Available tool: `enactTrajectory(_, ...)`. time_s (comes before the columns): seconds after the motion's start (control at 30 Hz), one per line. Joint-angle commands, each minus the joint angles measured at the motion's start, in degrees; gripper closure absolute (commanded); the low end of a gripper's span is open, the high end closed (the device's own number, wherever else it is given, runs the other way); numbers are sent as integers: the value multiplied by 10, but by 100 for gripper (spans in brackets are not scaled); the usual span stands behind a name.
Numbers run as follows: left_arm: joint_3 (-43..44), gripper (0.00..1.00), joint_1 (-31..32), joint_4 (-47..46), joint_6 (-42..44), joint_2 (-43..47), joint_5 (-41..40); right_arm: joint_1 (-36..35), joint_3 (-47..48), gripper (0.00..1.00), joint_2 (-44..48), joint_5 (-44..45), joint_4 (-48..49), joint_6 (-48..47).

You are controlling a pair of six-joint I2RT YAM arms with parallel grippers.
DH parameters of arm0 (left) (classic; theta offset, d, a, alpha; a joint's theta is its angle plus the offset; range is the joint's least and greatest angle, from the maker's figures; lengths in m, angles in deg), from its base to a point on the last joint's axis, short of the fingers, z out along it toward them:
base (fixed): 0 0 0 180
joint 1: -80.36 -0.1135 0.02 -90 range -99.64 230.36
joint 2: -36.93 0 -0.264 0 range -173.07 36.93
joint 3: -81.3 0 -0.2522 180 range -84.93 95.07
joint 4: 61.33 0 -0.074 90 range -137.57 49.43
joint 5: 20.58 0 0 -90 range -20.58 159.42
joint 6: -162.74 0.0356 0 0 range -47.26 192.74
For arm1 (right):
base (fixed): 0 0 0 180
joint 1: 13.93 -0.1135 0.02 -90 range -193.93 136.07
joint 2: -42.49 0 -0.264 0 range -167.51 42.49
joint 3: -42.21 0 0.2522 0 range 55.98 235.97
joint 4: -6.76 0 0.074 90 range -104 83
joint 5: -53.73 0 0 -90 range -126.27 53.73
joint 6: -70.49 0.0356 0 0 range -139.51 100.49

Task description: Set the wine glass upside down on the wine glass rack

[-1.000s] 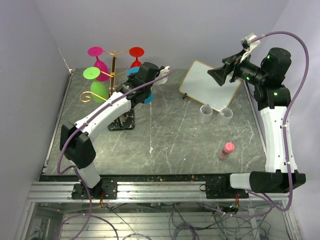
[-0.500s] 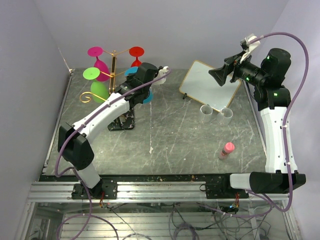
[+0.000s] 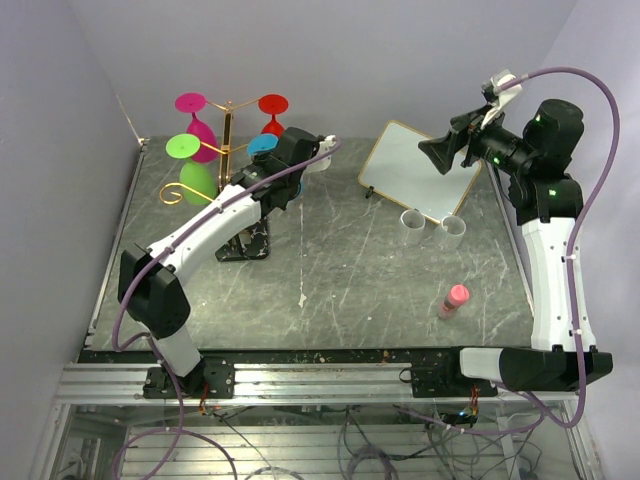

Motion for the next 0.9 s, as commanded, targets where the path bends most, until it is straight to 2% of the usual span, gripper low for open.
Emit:
enactTrajectory(0.0,20,74,-1,31,-16,-2,-18,5,-11,8,13,5,3,-6)
enactTrajectory(0.5,29,45,-5,65,-59,31,22,5,-18,7,13,17,2,-15)
enactTrajectory(0.7,40,28,-10,106,-94,60,81,5,-21,7,9,45,-9,-37)
enactTrajectory(0.87,36,22,-19,116,-118,88,136,5,-32,6,3,78,-33,-70)
